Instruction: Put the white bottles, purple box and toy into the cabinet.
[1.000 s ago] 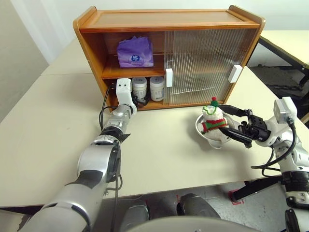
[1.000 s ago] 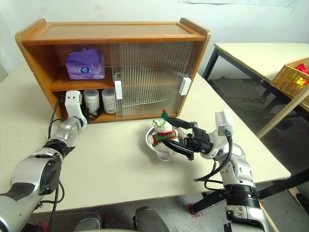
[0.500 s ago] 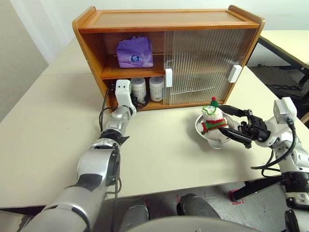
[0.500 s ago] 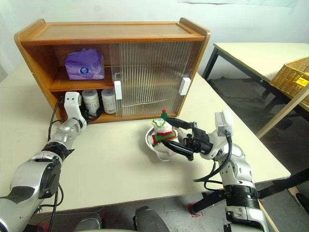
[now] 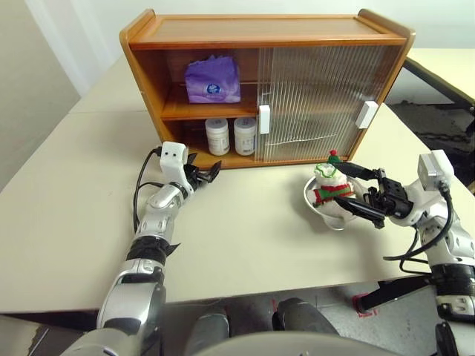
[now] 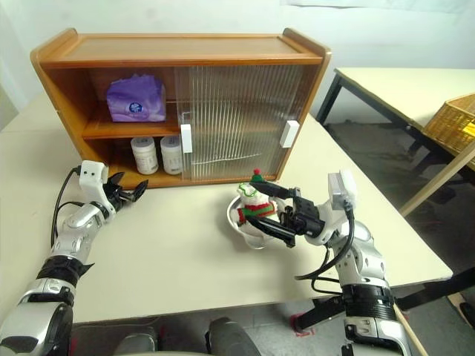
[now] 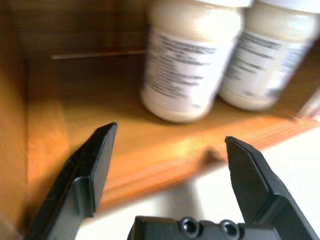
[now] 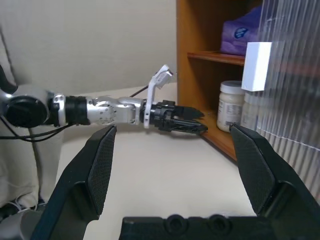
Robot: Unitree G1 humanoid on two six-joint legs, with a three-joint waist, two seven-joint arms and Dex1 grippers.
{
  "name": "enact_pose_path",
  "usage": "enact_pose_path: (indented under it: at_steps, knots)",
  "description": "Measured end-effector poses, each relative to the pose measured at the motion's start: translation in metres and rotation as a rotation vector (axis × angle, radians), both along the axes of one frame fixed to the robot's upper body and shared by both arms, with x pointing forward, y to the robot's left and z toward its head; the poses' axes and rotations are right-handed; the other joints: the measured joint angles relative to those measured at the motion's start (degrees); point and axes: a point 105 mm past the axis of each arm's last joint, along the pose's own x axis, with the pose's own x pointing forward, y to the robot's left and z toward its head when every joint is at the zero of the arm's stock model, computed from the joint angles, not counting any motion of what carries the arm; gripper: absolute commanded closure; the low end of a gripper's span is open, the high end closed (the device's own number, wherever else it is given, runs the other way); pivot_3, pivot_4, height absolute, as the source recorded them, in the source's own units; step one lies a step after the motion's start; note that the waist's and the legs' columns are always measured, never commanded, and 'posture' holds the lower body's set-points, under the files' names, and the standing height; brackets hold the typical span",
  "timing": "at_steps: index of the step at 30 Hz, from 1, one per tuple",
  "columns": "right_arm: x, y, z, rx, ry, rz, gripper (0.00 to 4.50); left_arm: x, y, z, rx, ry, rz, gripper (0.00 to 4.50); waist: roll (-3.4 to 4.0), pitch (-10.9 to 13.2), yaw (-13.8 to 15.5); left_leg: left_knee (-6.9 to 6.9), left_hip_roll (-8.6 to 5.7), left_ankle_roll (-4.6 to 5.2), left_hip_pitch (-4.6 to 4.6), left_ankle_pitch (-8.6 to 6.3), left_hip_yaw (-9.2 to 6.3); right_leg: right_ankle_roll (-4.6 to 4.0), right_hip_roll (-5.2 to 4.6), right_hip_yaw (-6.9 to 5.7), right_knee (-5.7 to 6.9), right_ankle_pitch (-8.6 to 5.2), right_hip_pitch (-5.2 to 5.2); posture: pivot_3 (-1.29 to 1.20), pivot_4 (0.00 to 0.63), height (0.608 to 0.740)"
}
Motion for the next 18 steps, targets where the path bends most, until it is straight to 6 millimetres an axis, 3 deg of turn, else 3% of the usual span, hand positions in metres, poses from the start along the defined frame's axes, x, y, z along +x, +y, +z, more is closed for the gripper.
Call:
enact_pose_path:
  at_steps: [6, 11, 18]
  knots:
    - [0.0, -0.001, -0.001, -0.001, 0.002, 0.002, 0.0, -0.017, -0.013, 0.016, -0.047, -0.071, -0.105, 2.89, 0.0, 0.0, 0.93, -0.04, 0.02, -0.06, -0.02, -0.11, -0.04, -0.5, -0.01, 0.0, 0.0, 0.13, -0.05, -0.14, 0.0, 0.74]
    - [-0.001, -0.001, -0.001, -0.001, 0.003, 0.004, 0.0, -0.025, -0.061, 0.04, -0.017, -0.175, -0.359, 4.46, 0.0, 0.0, 1.72, -0.03, 0.02, -0.06, -0.02, -0.17, -0.06, -0.6, -0.04, 0.0, 0.0, 0.14, -0.04, -0.14, 0.0, 0.74]
    - [0.001, -0.002, -0.001, -0.003, 0.005, 0.0, 0.0, -0.02, -0.116, 0.081, -0.002, -0.317, -0.547, 4.46, -0.01, 0.0, 1.74, 0.02, 0.03, -0.03, -0.04, -0.19, -0.05, -0.58, -0.04, -0.01, 0.0, 0.14, 0.01, -0.15, 0.0, 0.74]
